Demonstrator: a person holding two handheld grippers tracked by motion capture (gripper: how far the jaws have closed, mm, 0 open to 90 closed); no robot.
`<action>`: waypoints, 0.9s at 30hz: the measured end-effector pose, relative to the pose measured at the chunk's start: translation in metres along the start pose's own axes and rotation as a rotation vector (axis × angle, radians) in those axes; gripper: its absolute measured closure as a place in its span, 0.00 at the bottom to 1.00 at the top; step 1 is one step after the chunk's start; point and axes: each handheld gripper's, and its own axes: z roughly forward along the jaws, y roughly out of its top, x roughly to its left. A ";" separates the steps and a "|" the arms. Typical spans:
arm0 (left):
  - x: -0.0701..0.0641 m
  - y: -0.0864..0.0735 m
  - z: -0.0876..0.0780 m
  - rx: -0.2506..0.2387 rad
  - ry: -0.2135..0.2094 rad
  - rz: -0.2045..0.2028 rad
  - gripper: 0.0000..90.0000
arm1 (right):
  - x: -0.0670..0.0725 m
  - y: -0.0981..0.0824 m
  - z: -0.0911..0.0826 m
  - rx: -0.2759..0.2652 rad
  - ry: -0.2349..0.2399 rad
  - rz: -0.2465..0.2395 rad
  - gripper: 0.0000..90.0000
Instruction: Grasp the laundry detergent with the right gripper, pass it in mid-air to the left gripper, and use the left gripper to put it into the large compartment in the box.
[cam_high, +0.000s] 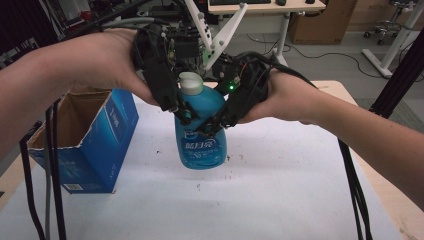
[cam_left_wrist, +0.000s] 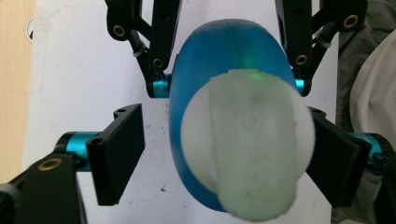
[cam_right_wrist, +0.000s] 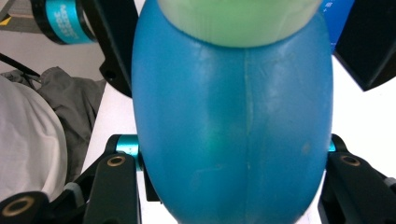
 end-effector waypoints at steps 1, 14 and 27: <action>0.000 0.000 0.000 -0.001 0.004 0.008 0.25 | 0.000 0.000 0.000 0.001 -0.003 -0.004 0.50; -0.001 0.001 0.002 -0.002 0.007 0.017 0.32 | 0.000 0.000 -0.001 -0.010 -0.010 -0.010 0.50; 0.000 0.003 0.004 0.002 0.002 0.021 0.38 | -0.002 0.000 -0.002 -0.014 -0.013 -0.007 0.50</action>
